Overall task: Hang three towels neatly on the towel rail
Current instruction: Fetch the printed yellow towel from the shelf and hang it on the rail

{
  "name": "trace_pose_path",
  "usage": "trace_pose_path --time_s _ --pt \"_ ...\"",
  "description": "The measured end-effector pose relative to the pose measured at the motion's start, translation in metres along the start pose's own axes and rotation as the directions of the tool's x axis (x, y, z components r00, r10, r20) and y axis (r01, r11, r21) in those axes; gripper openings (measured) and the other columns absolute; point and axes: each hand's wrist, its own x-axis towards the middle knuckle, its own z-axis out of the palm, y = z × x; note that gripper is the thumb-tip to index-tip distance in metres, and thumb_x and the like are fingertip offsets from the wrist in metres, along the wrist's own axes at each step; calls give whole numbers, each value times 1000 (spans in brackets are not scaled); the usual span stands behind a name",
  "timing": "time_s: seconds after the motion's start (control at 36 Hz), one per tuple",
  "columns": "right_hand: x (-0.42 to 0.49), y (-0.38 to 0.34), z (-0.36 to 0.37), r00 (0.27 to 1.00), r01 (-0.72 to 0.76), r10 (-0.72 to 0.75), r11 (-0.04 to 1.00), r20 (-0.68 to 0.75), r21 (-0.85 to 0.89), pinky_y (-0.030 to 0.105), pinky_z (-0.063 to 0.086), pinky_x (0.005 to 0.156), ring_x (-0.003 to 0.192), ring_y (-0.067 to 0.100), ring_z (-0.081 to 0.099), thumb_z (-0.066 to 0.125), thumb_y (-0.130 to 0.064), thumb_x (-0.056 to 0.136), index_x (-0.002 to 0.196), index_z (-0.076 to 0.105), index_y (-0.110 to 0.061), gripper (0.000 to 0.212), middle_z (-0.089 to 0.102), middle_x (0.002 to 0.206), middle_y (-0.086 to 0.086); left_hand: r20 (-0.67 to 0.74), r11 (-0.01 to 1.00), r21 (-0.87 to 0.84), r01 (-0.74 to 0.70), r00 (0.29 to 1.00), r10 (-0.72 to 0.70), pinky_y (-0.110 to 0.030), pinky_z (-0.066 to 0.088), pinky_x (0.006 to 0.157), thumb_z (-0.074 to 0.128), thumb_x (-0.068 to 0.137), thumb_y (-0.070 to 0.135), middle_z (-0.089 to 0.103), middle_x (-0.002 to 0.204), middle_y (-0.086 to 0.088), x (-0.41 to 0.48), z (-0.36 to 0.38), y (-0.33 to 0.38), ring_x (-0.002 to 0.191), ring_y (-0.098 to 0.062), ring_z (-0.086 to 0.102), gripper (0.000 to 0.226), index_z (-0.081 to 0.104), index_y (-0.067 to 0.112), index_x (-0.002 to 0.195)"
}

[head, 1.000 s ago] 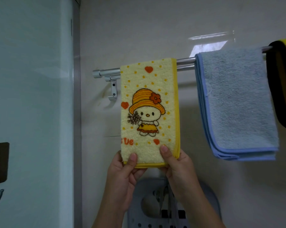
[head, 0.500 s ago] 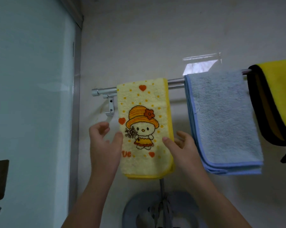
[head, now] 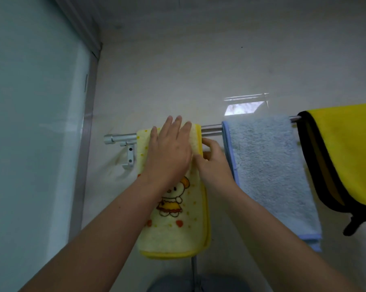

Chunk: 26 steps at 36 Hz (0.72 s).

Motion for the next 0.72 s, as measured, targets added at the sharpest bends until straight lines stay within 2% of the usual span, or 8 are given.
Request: trace_pose_path --time_s 0.14,0.22,0.28,0.42,0.53,0.61,0.67,0.72 --pt "3 -2 8 999 31 -31 1000 12 -2 27 52 65 78 6 60 47 -27 93 114 47 -34 22 57 83 -15 -1 1000 -17 25 1000 -25 -46 8 113 29 94 29 16 156 -4 -4 5 -7 144 -20 9 54 15 21 146" --pt "6 -5 13 998 50 -48 998 41 -32 27 52 69 78 2 56 46 -22 94 122 48 -28 28 54 83 -18 -22 998 -25 60 998 -61 -48 8 113 31 94 30 17 156 -3 -6 6 -11 144 -19 9 55 16 21 146" --pt "6 -8 14 997 58 -54 997 62 -57 20 49 63 74 0 53 45 -22 94 123 47 -27 30 51 81 -20 -31 996 -32 86 996 -87 -48 8 113 31 94 30 18 155 -3 -7 6 -12 144 -19 9 54 18 21 146" --pt "0 -17 4 994 5 -1 999 109 -36 23 51 64 79 7 58 50 -24 92 129 42 -27 38 58 91 -10 -34 988 -92 124 991 -127 -47 4 113 32 95 27 19 155 -4 -9 3 -8 144 -20 9 52 21 20 145" --pt "-7 -26 -20 994 47 -39 996 102 -80 13 34 54 75 -1 48 53 -26 89 128 40 -28 41 47 98 -12 -125 964 -238 121 980 -154 -45 13 113 39 93 20 32 148 -12 -8 -5 10 140 -27 22 47 35 11 139" --pt "-10 -34 -43 991 110 -101 988 85 -106 14 36 59 83 -1 49 53 -23 88 117 45 -29 31 48 106 -9 -271 948 -318 15 957 -106 -39 35 95 45 82 16 57 119 -17 -9 -9 31 113 -33 49 36 55 3 114" --pt "-11 -38 -59 989 143 -138 981 44 -130 14 39 63 82 -5 48 52 -17 87 115 48 -25 29 51 103 -9 -330 942 -336 -21 939 -97 -31 36 79 50 78 15 60 101 -15 -9 -11 42 95 -30 54 27 58 2 100" --pt "-11 -38 -78 986 157 -165 972 -31 -173 12 39 64 81 -7 48 51 -13 87 112 50 -21 27 52 101 -9 -335 924 -383 -27 936 -112 -26 33 73 57 79 15 59 95 -13 -8 -10 55 88 -28 54 21 58 3 97"
